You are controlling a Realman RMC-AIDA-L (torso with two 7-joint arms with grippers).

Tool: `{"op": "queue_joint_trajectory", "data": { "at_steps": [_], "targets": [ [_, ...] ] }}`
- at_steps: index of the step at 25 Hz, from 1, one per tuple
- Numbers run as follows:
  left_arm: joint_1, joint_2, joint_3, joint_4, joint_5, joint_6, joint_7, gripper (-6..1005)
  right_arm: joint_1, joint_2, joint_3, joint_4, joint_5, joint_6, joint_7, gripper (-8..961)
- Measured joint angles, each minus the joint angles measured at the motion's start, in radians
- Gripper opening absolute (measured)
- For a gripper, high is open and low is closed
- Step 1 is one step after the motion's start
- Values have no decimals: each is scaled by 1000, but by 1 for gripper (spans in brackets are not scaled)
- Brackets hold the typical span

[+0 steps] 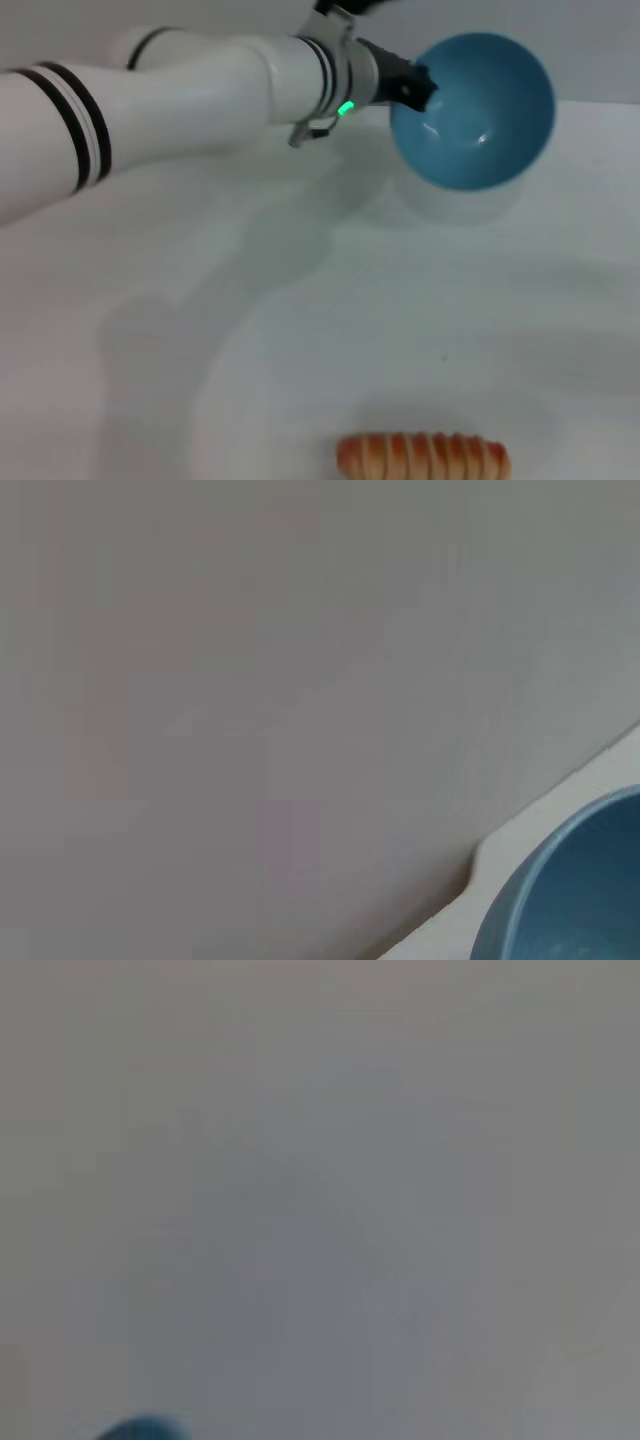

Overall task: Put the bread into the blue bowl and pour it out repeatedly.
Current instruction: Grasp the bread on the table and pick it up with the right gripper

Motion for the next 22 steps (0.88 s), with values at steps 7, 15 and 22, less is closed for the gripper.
{"op": "queue_joint_trajectory", "data": {
  "at_steps": [7,15,22],
  "targets": [
    [-15,4,-84,-71,3,39,4,-2,18,3,-6,-241,-393,-66,419,739],
    [-12,3,-88,-77,3,32,5,-2,162,5,-109,-215,-707,-102,578,726],
    [-10,2,-89,-78,2,31,5,-2,289,1,-198,-54,-765,-74,600,715]
  ]
}}
